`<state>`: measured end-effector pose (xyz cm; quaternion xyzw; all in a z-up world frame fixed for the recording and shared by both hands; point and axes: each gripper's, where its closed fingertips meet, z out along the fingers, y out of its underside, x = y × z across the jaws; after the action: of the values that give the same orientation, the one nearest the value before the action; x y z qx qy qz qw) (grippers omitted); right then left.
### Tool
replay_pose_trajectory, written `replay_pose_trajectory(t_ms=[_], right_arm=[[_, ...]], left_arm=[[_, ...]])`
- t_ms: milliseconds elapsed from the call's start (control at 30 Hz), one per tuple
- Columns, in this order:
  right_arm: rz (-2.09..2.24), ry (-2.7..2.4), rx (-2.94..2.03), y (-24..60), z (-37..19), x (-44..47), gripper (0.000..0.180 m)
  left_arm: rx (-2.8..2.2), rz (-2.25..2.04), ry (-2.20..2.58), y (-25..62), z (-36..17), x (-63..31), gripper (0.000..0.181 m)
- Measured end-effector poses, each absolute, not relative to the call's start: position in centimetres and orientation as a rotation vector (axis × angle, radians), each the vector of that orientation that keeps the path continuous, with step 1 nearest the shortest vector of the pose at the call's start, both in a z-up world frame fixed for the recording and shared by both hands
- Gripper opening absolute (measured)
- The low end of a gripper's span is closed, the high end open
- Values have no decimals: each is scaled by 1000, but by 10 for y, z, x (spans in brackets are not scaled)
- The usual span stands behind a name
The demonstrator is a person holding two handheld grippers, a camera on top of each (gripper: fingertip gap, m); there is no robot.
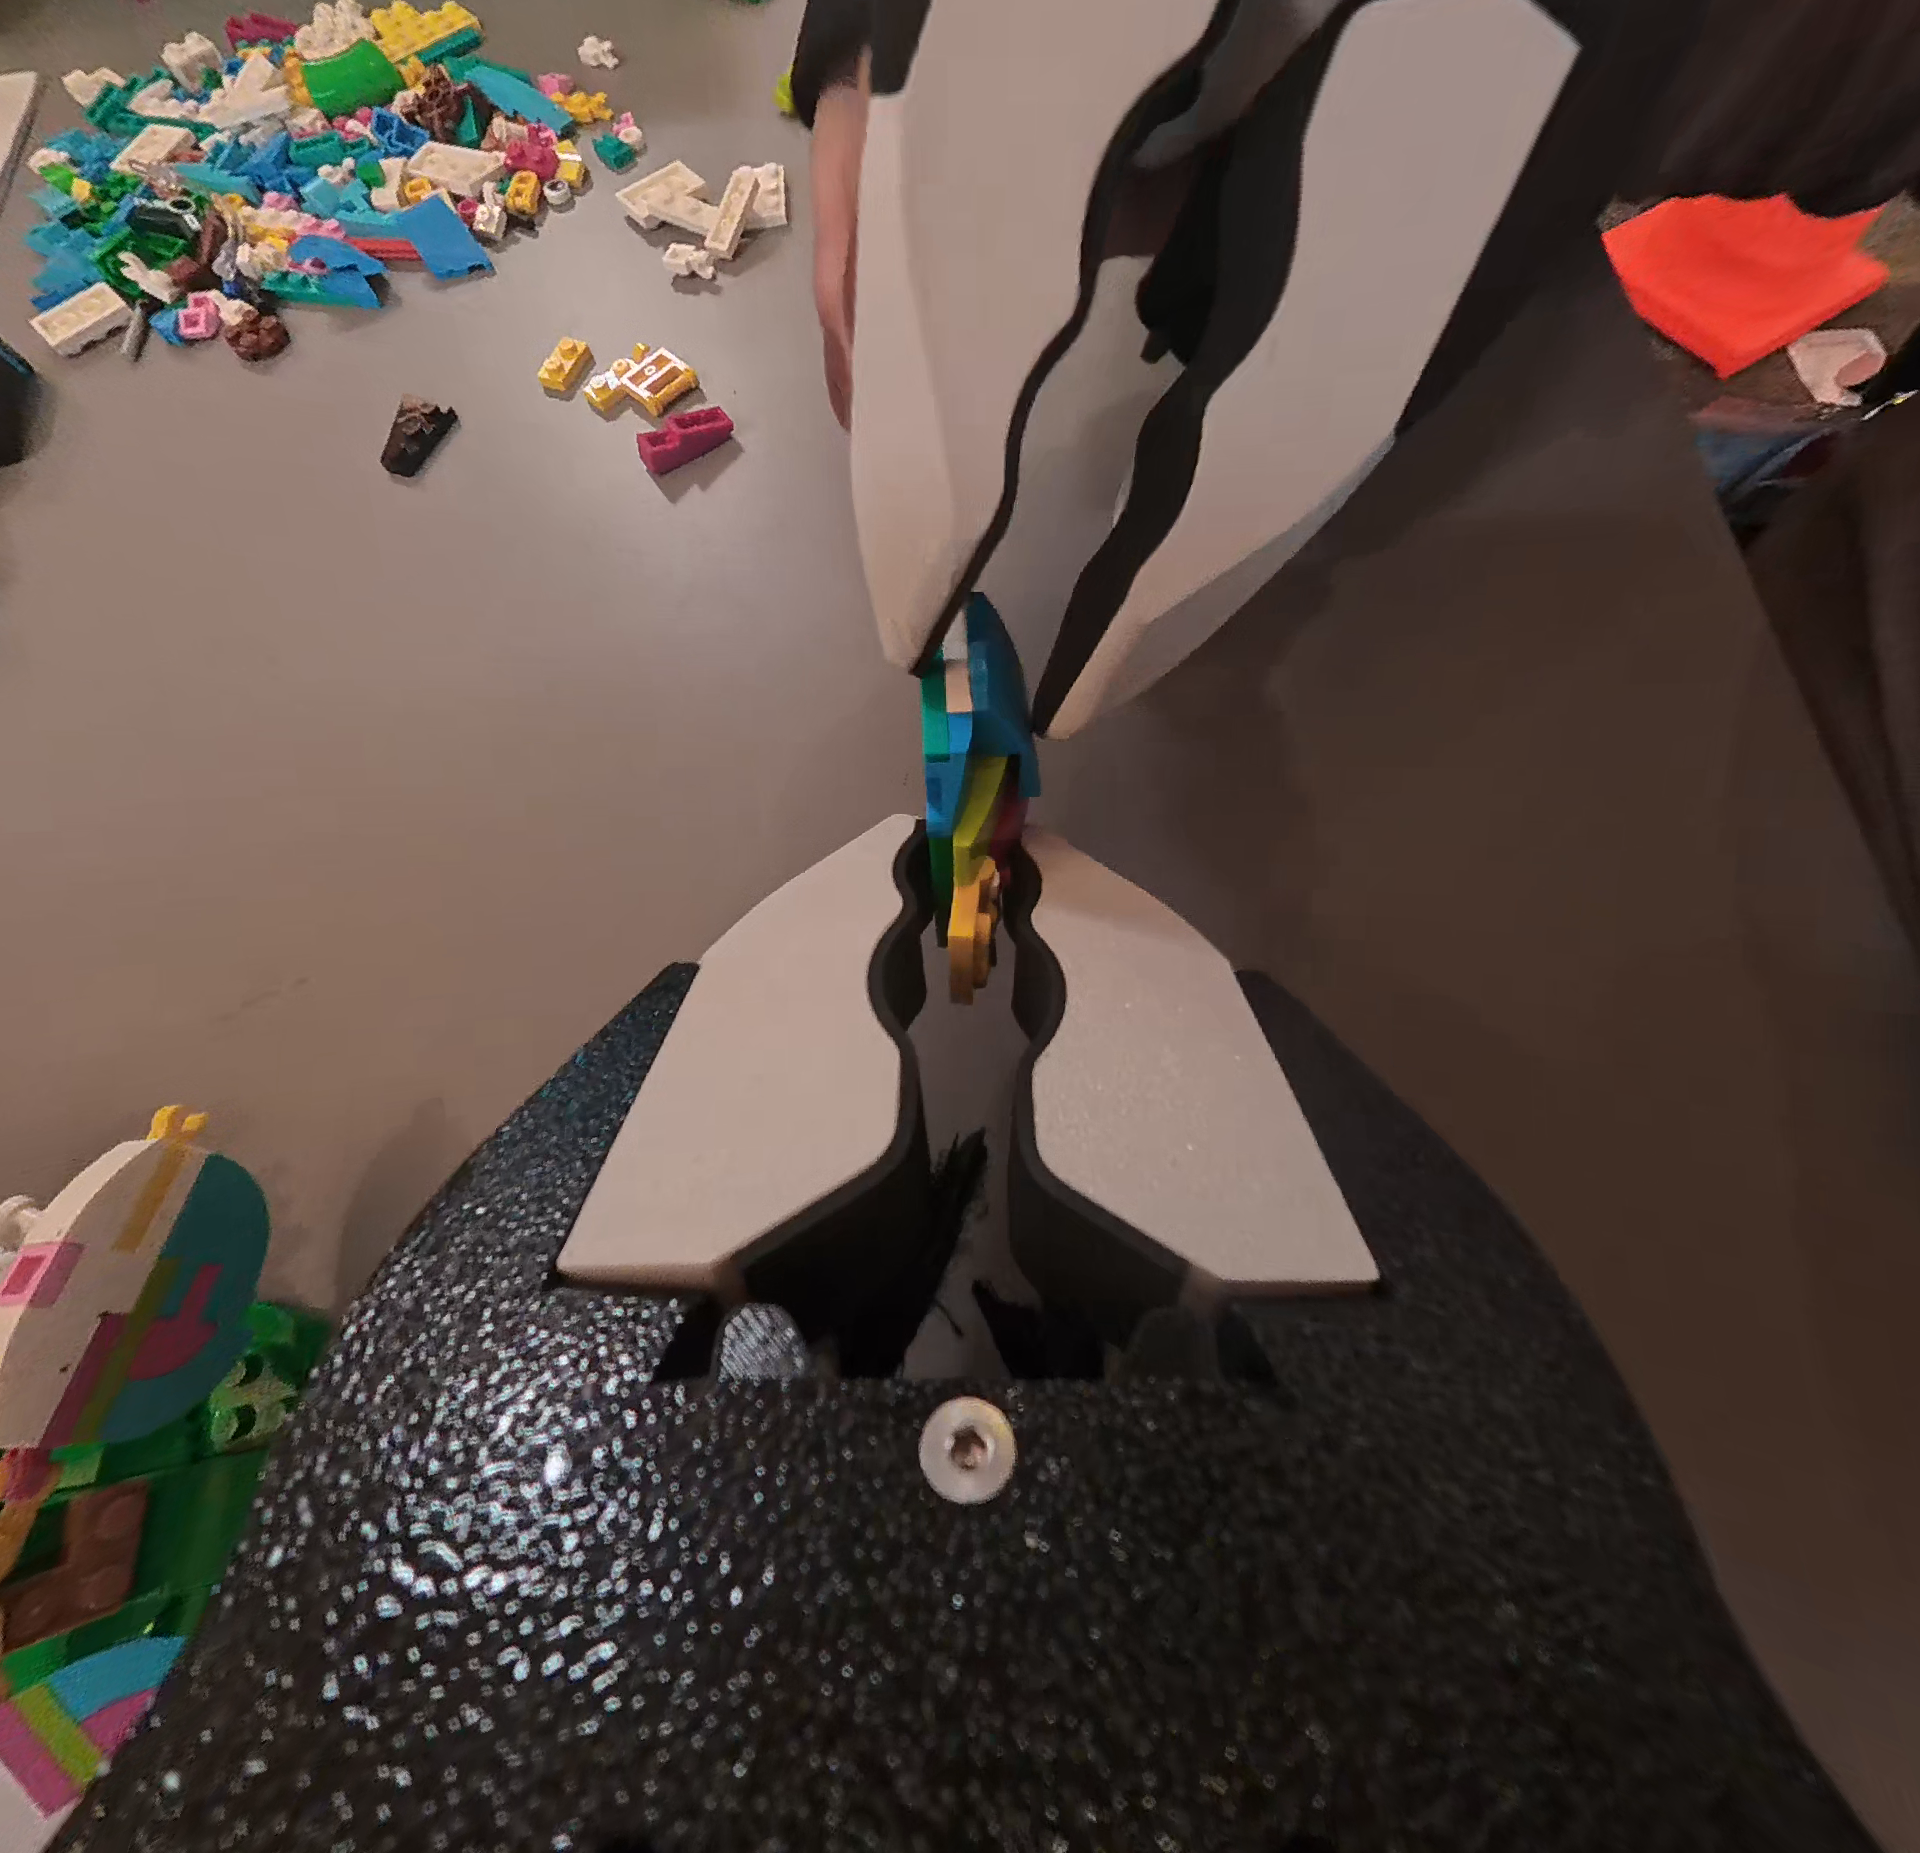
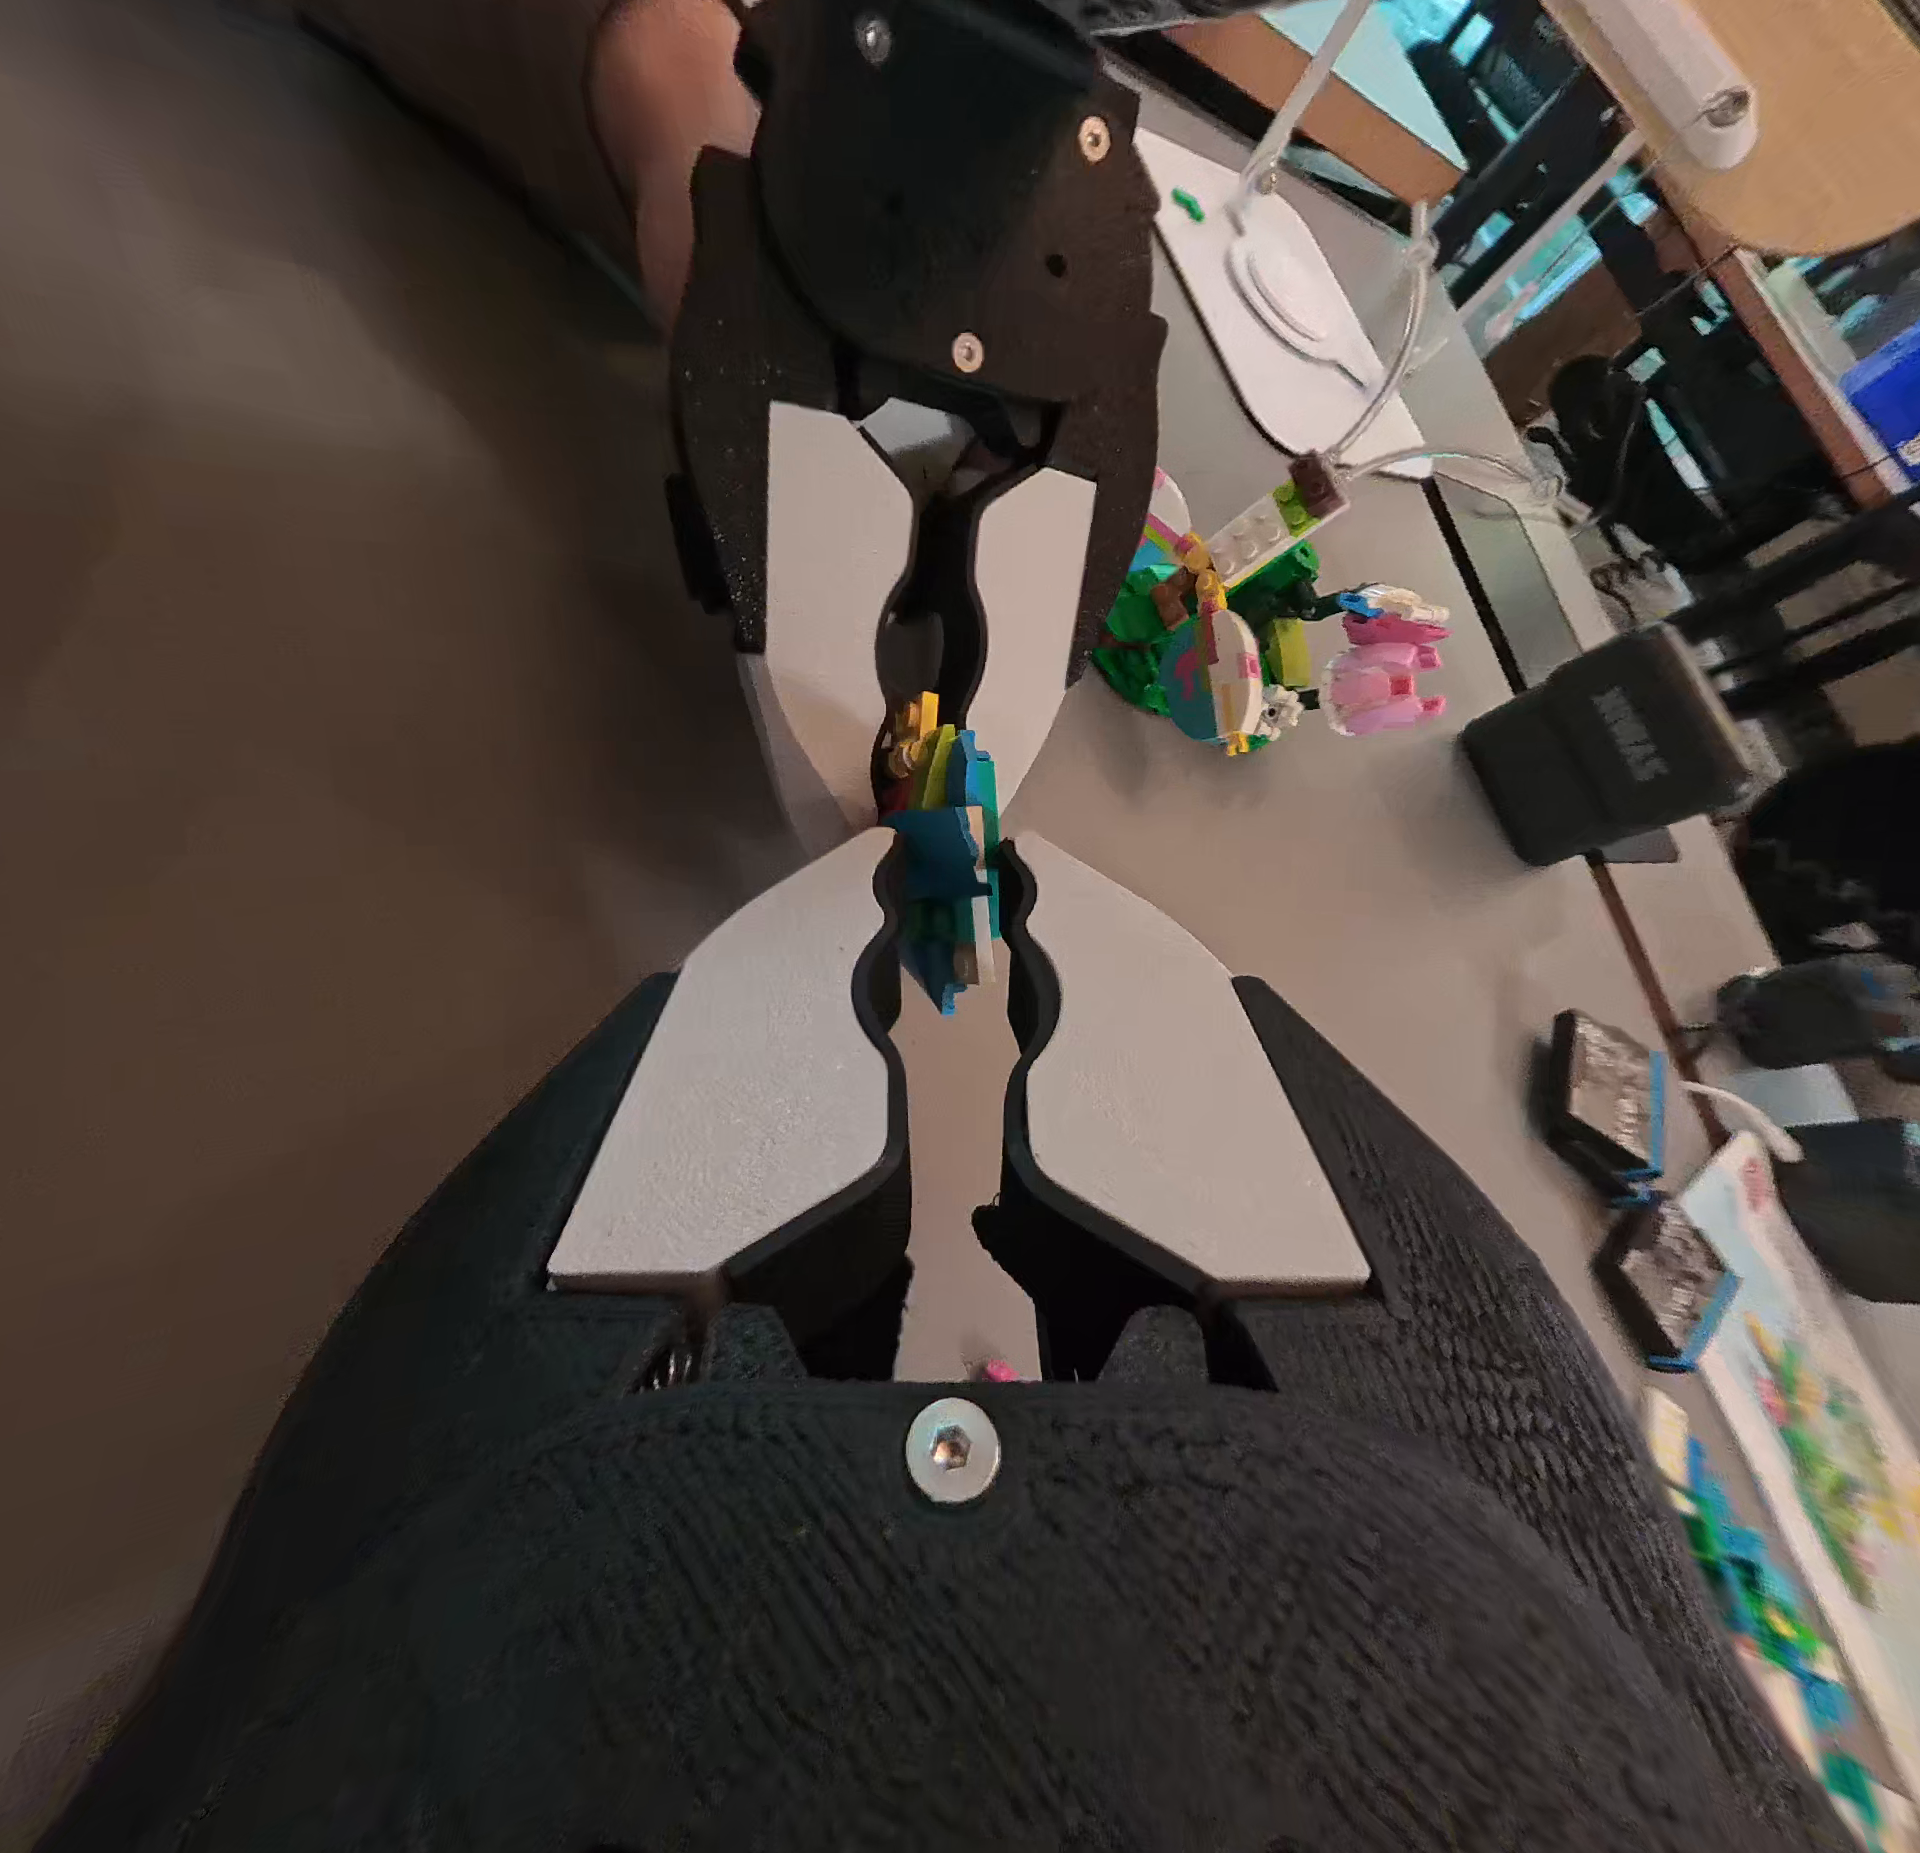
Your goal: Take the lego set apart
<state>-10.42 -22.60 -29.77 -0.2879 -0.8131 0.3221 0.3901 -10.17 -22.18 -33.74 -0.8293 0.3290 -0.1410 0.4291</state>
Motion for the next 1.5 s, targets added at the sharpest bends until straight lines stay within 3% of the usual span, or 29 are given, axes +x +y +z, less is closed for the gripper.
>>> replay_pose_trajectory(t_ms=[200,300,500,700,1067,1500], right_arm=[[688,-1998,-630,-227,-292,-107,0],[671,-2005,-577,-234,-293,-108,0],[835,-1967,-780,-226,-290,-112,0],[802,-2006,-827,-219,-299,-110,19],[778,-2042,-785,-220,-303,-109,9],[501,-1921,-388,-226,-293,-112,0]], left_arm=[[-2121,-466,741,-224,-342,-101,12],[-2108,-588,696,-225,-337,-91,12],[-2103,-435,680,-218,-338,-110,12],[-2071,-329,738,-216,-341,-111,12],[-2025,-195,831,-215,-342,-112,12],[-2081,-528,746,-224,-343,-100,12]])
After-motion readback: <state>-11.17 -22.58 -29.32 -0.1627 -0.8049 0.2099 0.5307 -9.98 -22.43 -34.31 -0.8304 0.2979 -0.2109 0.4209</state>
